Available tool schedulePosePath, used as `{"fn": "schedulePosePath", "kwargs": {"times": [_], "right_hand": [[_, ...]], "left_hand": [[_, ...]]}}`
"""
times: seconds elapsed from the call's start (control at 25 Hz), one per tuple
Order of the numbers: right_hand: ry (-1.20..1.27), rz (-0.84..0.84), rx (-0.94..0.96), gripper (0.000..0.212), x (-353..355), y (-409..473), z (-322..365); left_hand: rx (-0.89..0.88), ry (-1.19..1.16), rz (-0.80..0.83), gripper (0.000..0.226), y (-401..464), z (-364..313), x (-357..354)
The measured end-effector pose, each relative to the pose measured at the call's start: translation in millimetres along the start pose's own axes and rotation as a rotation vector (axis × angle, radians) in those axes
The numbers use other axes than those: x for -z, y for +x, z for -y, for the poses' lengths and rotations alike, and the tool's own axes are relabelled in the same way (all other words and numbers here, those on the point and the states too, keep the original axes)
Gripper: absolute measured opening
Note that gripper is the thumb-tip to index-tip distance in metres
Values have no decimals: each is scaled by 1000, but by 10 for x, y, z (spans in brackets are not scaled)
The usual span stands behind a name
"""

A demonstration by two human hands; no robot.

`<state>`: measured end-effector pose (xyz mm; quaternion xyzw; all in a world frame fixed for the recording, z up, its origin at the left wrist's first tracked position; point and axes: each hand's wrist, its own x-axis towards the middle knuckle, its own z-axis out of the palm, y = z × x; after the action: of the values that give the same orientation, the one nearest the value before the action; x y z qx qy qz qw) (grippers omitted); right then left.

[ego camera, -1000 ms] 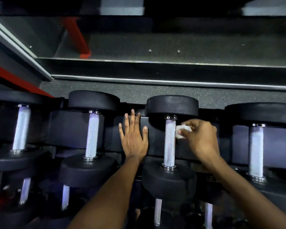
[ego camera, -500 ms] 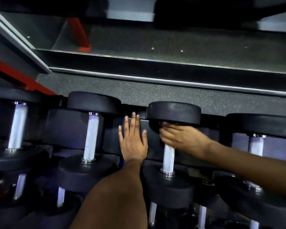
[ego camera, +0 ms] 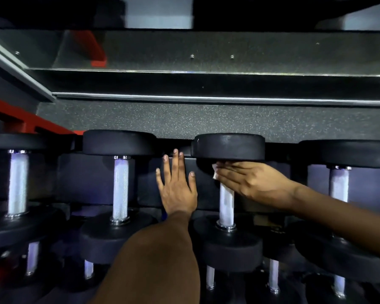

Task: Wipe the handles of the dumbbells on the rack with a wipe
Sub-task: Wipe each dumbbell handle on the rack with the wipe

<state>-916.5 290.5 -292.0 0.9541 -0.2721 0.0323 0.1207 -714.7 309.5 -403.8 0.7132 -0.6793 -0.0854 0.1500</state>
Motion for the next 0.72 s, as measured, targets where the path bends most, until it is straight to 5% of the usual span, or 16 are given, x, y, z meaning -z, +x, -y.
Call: {"fn": "schedulePosePath", "kwargs": {"times": [0.12, 0.2, 0.28, 0.32, 0.36, 0.44, 0.6, 0.72], "right_hand": [[281, -89, -371, 33, 164, -305, 133], [593, -151, -1051, 22, 127, -349, 380], [1215, -241, -1745, 22, -3, -175, 366], [1662, -231, -1849, 26, -49, -68, 274], [2010, -212, -1838, 30, -70, 27, 182], [2283, -184, -1775, 33, -96, 132, 97], [2089, -277, -1663, 42, 52, 51, 164], [2360, -270, -1587, 30, 37, 136, 213]], "left_hand": [[3, 5, -1, 59, -4, -12, -2], [6, 7, -1, 59, -14, -3, -12], [-2, 13, -6, 59, 2, -5, -16], [-4, 10, -2, 59, 11, -17, -15], [-4, 6, 2, 59, 9, -27, -6], [-5, 9, 4, 59, 1, -16, 3], [-8, 17, 7, 59, -2, -13, 0], [-4, 19, 4, 59, 12, -22, 1]]}}
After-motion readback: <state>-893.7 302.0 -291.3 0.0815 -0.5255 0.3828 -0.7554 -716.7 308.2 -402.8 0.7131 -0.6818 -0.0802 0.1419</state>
